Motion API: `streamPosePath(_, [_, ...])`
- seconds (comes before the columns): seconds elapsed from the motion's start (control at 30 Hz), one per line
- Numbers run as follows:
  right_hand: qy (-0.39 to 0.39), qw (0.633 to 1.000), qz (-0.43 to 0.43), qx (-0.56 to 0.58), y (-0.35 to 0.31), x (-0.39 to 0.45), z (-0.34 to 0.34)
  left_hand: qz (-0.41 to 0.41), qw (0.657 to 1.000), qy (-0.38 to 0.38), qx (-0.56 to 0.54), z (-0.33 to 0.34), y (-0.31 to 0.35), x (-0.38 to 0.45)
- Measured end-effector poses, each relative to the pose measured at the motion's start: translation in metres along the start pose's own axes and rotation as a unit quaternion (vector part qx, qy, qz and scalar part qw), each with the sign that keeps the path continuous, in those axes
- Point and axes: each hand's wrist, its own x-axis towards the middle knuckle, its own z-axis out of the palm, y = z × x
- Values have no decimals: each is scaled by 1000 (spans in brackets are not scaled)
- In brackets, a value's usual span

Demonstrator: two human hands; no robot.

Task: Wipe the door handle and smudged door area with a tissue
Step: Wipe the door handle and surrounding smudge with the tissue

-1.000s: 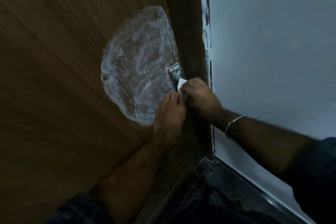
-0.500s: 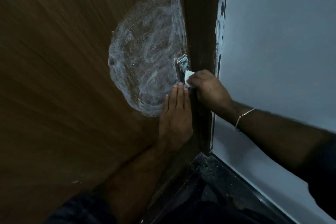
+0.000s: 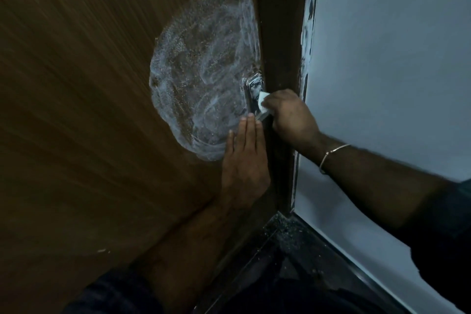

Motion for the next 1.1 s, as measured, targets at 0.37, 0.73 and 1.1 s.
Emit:
streamPosePath(0.37, [2, 999, -39, -17, 3, -6, 5, -7, 1000, -19, 9, -4, 1, 2])
streamPosePath(0.73, [202, 691, 472, 509, -22, 1, 21, -7, 1000, -10, -6, -6, 3, 1])
streamPosePath(1.1, [90, 366, 467, 800, -29, -14, 18, 28, 1000, -3, -6, -3, -6, 2])
